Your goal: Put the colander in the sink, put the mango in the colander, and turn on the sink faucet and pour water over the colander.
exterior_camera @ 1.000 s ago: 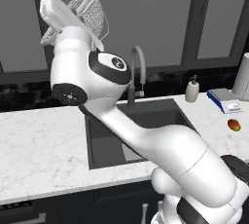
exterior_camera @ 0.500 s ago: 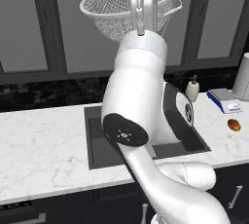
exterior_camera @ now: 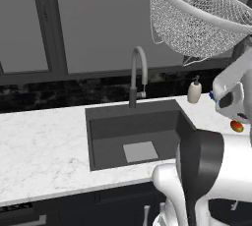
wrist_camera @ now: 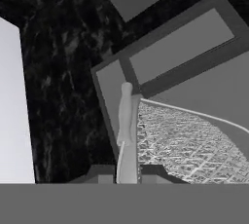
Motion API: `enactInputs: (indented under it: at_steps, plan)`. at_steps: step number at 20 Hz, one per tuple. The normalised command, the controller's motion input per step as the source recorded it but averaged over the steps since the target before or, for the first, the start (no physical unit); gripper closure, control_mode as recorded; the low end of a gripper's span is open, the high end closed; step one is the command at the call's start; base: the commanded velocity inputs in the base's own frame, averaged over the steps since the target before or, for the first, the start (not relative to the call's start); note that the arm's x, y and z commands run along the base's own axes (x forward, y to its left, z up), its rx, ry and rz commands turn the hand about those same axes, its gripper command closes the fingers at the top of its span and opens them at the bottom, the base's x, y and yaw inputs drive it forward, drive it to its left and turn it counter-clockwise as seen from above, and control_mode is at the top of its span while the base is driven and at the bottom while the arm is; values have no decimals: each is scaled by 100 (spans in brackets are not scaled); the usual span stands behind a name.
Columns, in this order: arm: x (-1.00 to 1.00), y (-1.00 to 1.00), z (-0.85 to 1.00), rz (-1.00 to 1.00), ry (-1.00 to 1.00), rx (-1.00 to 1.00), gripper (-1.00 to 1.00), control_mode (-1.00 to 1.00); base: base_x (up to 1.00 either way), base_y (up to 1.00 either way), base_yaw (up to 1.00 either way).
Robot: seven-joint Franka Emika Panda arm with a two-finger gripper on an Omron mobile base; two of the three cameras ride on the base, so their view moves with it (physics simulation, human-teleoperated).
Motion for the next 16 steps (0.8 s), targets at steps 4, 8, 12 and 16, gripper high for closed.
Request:
enactInputs:
  at_steps: [4,8,12,16]
  plan:
    - [-26,-93,-25,52,-49,39,100,-100,0,0,0]
    - [-7,-89,-16,58,-56,32,100,-100,0,0,0]
    - [0,-85,-10,57,-66,36,100,-100,0,0,0]
    - [12,-79,-6,51,-55,42,100,-100,0,0,0]
